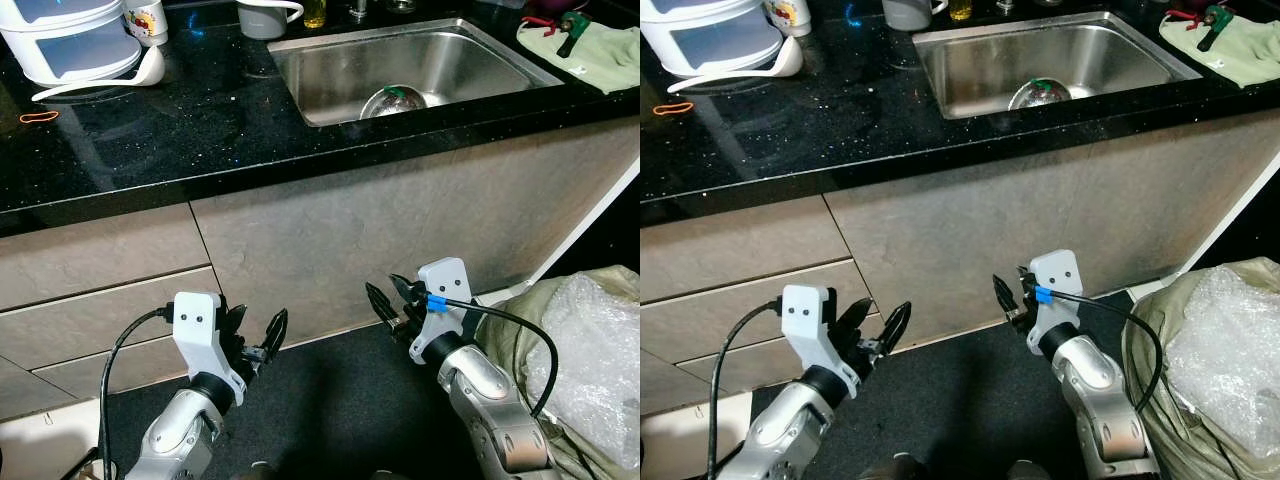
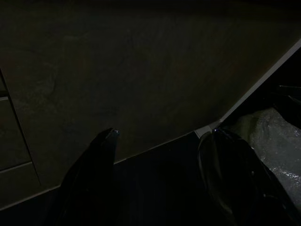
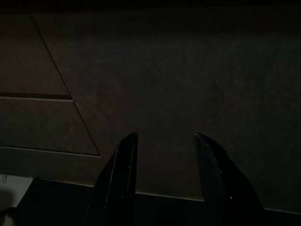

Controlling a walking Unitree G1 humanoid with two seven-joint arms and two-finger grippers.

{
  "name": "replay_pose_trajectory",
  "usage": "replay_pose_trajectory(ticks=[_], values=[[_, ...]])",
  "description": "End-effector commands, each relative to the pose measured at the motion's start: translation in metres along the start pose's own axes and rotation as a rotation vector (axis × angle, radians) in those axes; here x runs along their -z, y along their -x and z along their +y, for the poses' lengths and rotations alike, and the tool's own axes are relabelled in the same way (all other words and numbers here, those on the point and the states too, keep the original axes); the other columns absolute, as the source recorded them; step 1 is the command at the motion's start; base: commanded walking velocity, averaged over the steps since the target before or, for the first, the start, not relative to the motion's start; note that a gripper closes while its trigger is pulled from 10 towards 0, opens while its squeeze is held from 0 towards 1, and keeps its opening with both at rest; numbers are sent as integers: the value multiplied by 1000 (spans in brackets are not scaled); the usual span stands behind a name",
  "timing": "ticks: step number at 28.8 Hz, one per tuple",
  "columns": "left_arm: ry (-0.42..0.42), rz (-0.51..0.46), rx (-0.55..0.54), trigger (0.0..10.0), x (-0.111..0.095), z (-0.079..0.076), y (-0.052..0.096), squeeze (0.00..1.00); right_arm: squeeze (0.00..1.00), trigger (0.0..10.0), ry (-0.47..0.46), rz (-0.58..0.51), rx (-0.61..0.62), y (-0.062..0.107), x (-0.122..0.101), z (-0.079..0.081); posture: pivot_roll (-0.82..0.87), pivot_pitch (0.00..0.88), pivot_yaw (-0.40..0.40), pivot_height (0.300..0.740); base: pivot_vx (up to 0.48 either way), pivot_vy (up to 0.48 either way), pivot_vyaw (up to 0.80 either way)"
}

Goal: Kitchen organization

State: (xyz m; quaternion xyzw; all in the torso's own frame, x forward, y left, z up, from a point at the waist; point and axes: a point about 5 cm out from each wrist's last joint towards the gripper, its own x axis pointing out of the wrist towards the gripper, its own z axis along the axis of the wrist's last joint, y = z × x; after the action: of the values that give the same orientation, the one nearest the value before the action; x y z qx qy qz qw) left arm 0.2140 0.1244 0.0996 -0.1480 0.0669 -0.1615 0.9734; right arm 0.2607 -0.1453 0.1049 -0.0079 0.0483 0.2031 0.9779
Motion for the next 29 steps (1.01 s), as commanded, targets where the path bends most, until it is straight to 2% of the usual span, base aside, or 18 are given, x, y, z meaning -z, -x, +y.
replay_pose_trajectory(ticks=[1,29], values=[[7,22,-1,10000,3,1,2,0,0,10000,-11,17,-5,1,4,2,-48,102,12,740,0,0,0],[9,23,2,10000,3,1,1,0,0,10000,-12,20,-6,0,4,2,-47,104,14,740,0,0,0]])
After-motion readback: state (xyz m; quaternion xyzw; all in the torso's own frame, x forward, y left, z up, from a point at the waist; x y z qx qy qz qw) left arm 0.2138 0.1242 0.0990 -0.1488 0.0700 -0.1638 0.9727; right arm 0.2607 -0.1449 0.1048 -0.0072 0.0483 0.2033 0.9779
